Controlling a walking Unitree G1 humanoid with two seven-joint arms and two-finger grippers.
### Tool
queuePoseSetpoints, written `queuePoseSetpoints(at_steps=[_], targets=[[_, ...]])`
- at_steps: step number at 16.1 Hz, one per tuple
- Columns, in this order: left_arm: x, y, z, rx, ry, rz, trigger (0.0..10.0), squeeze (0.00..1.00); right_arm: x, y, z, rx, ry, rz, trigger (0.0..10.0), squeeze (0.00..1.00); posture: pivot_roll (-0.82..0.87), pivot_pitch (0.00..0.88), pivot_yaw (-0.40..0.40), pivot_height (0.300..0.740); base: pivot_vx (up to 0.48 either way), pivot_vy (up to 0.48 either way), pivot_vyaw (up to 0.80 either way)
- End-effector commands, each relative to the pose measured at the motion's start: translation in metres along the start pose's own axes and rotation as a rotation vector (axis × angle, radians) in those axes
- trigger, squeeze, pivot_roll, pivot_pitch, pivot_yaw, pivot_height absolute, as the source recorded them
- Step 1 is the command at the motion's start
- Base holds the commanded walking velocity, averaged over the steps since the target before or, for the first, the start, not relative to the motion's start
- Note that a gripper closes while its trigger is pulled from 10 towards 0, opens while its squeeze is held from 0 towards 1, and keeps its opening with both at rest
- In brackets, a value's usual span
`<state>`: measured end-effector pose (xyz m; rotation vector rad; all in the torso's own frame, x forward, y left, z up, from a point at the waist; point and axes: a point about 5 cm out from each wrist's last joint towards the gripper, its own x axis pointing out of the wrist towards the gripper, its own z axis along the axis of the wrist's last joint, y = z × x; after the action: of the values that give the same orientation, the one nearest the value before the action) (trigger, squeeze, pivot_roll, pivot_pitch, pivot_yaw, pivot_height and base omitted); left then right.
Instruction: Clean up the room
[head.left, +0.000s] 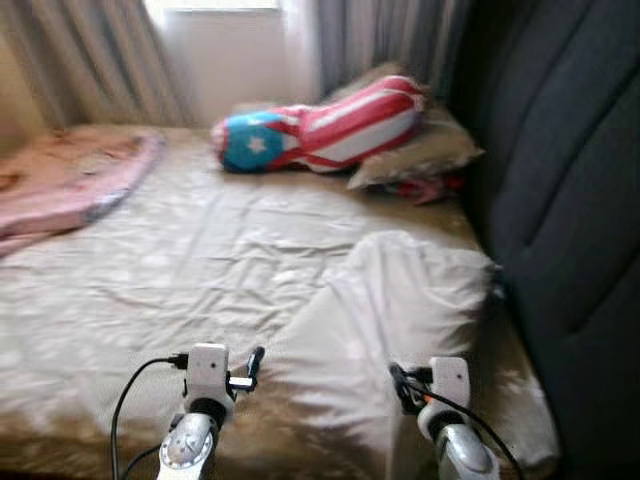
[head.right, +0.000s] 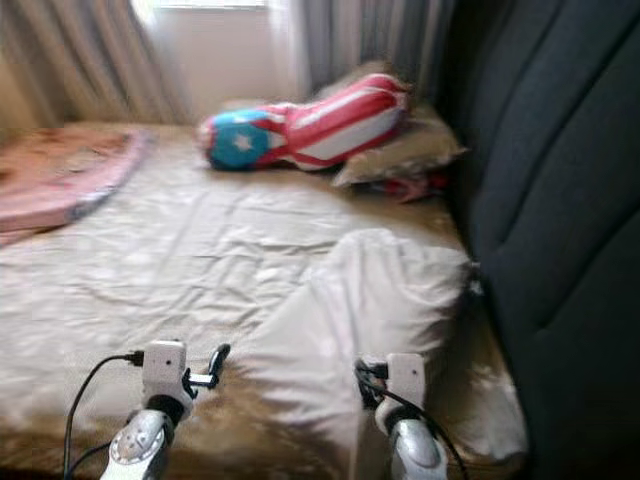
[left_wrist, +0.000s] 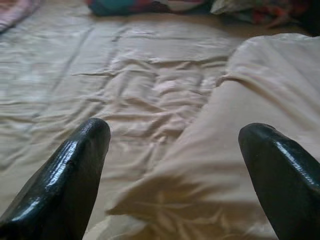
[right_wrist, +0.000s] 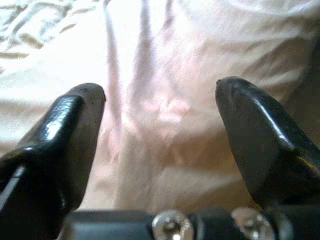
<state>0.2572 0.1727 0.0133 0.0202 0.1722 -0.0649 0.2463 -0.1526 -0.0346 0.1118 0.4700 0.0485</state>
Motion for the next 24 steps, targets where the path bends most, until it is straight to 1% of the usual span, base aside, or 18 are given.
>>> queuePoseSetpoints(at_steps=[1, 2, 3, 4, 6, 7, 8, 10, 11, 13, 14, 15, 17, 21, 24], targets=[[0.001, -0.005, 0.001, 0.001, 0.005, -0.017, 10.0, 0.0, -0.002, -0.006, -0.011, 0.024, 0.093, -0.04, 10.0, 0.0, -0.05, 0.0, -0.019, 0.674, 0.0, 0.0, 0.0], [0.001, -0.005, 0.0, 0.004, 0.007, -0.02, 10.0, 0.0, -0.005, -0.012, -0.023, 0.09, 0.197, -0.09, 10.0, 0.0, -0.05, 0.0, -0.018, 0.674, 0.0, 0.0, 0.0], [0.0, -0.004, 0.0, 0.005, 0.008, -0.021, 10.0, 0.0, -0.005, -0.016, -0.024, 0.139, 0.217, -0.131, 10.0, 1.0, -0.03, 0.0, -0.014, 0.674, 0.0, 0.0, 0.0], [-0.001, -0.003, 0.0, 0.006, 0.007, -0.021, 10.0, 0.0, -0.004, -0.016, -0.022, 0.164, 0.218, -0.15, 10.0, 1.0, -0.03, 0.0, -0.012, 0.674, 0.0, 0.0, 0.0], [-0.003, 0.001, 0.001, 0.013, 0.007, -0.021, 10.0, 0.0, 0.002, -0.018, -0.014, 0.245, 0.22, -0.205, 10.0, 1.0, -0.02, 0.0, -0.005, 0.674, 0.0, 0.0, 0.0], [-0.005, 0.003, 0.001, 0.02, 0.008, -0.024, 10.0, 0.0, 0.005, -0.014, -0.011, 0.277, 0.23, -0.193, 10.0, 1.0, -0.01, 0.0, 0.001, 0.674, 0.0, 0.0, 0.0], [-0.005, 0.003, 0.001, 0.022, 0.008, -0.025, 10.0, 0.0, 0.006, -0.013, -0.01, 0.282, 0.232, -0.189, 10.0, 1.0, -0.01, 0.0, 0.001, 0.674, 0.0, 0.0, 0.0], [-0.007, 0.006, 0.002, 0.028, 0.005, -0.025, 10.0, 0.0, 0.012, -0.004, -0.002, 0.377, 0.216, -0.138, 10.0, 1.0, 0.01, 0.0, 0.007, 0.674, 0.0, 0.0, 0.0], [-0.009, 0.008, 0.003, 0.032, 0.003, -0.025, 10.0, 0.0, 0.013, -0.003, -0.002, 0.371, 0.227, -0.131, 10.0, 1.0, 0.01, 0.0, 0.01, 0.674, 0.0, 0.0, 0.0], [-0.013, 0.011, 0.005, 0.04, 0.002, -0.027, 10.0, 0.0, 0.01, -0.003, -0.008, 0.311, 0.288, -0.148, 10.0, 1.0, 0.02, 0.0, 0.016, 0.674, 0.0, 0.0, 0.0], [-0.014, 0.012, 0.005, 0.044, 0.003, -0.028, 10.0, 0.0, 0.009, -0.003, -0.01, 0.312, 0.299, -0.159, 10.0, 1.0, 0.03, 0.0, 0.019, 0.674, 0.0, 0.0, 0.0], [-0.021, 0.015, 0.006, 0.051, 0.005, -0.03, 10.0, 0.0, 0.006, -0.002, -0.016, 0.313, 0.329, -0.164, 10.0, 0.0, 0.05, 0.0, 0.028, 0.674, 0.0, 0.0, 0.0], [-0.024, 0.015, 0.007, 0.056, 0.011, -0.04, 10.0, 0.0, 0.004, -0.001, -0.021, 0.289, 0.362, -0.171, 10.0, 0.0, 0.05, 0.007, 0.034, 0.674, 0.0, 0.0, 0.0], [-0.029, 0.015, 0.016, 0.056, 0.002, -0.058, 10.0, 0.0, 0.003, 0.009, -0.026, 0.301, 0.391, -0.134, 10.0, 0.0, 0.07, 0.03, 0.041, 0.674, 0.0, 0.0, 0.0], [-0.037, 0.017, 0.018, 0.049, 0.009, -0.06, 10.0, 0.0, 0.002, 0.014, -0.029, 0.304, 0.4, -0.121, 10.0, 0.0, 0.09, 0.054, 0.046, 0.674, 0.0, 0.0, 0.0]])
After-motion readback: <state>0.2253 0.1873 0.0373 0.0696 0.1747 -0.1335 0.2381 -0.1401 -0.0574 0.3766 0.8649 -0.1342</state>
